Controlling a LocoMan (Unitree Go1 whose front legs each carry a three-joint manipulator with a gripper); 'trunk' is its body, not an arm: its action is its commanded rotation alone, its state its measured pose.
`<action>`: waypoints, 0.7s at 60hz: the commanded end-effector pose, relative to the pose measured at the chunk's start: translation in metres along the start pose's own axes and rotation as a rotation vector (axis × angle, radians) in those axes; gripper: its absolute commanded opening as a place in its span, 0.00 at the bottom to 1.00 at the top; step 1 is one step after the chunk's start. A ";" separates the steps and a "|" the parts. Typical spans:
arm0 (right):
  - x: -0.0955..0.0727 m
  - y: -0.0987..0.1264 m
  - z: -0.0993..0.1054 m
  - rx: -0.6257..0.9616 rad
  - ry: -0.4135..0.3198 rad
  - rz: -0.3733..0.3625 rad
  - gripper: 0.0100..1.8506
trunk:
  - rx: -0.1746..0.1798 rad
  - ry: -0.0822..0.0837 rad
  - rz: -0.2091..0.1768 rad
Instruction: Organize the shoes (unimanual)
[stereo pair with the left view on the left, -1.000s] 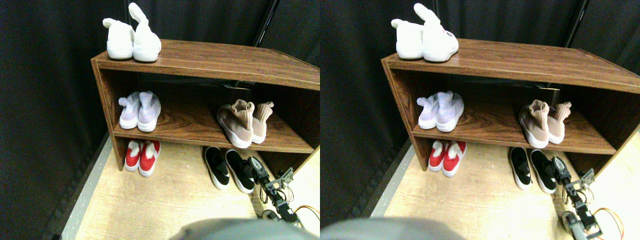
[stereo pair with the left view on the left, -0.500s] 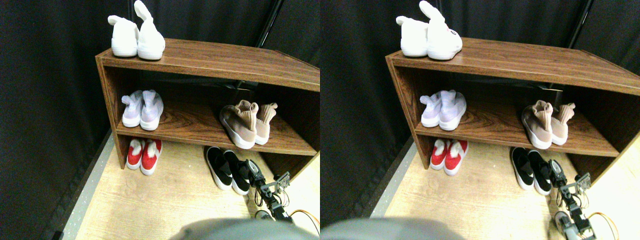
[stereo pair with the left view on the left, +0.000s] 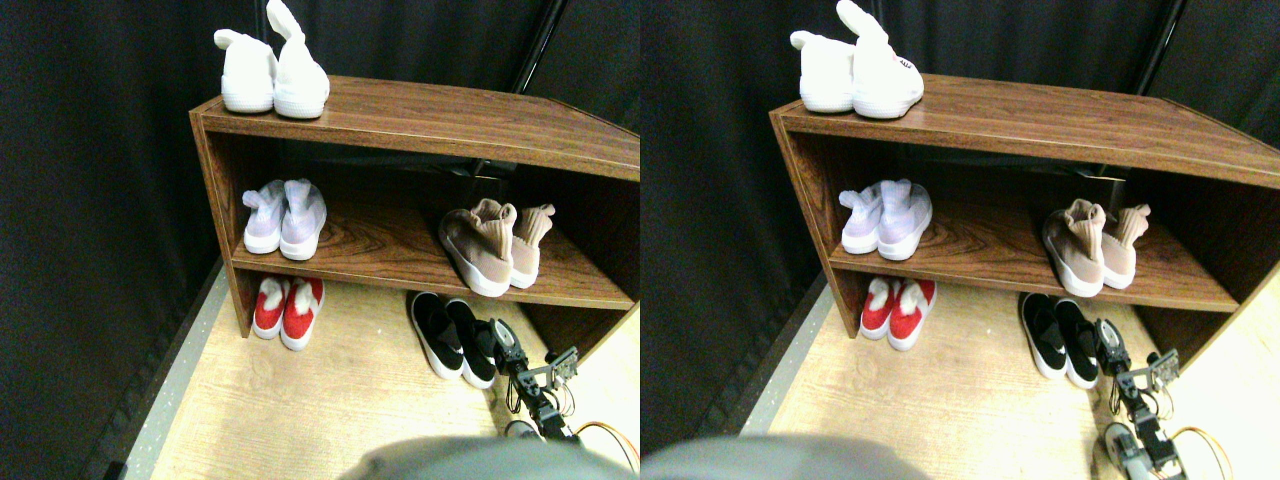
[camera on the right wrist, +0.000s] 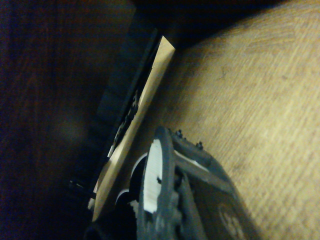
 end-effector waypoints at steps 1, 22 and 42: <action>0.006 0.008 0.009 -0.053 -0.001 0.064 0.03 | -0.016 0.014 0.005; -0.011 0.036 0.037 -0.127 -0.039 0.120 0.03 | 0.008 -0.006 -0.036; -0.055 0.053 0.039 -0.113 0.020 0.195 0.03 | 0.011 -0.026 -0.050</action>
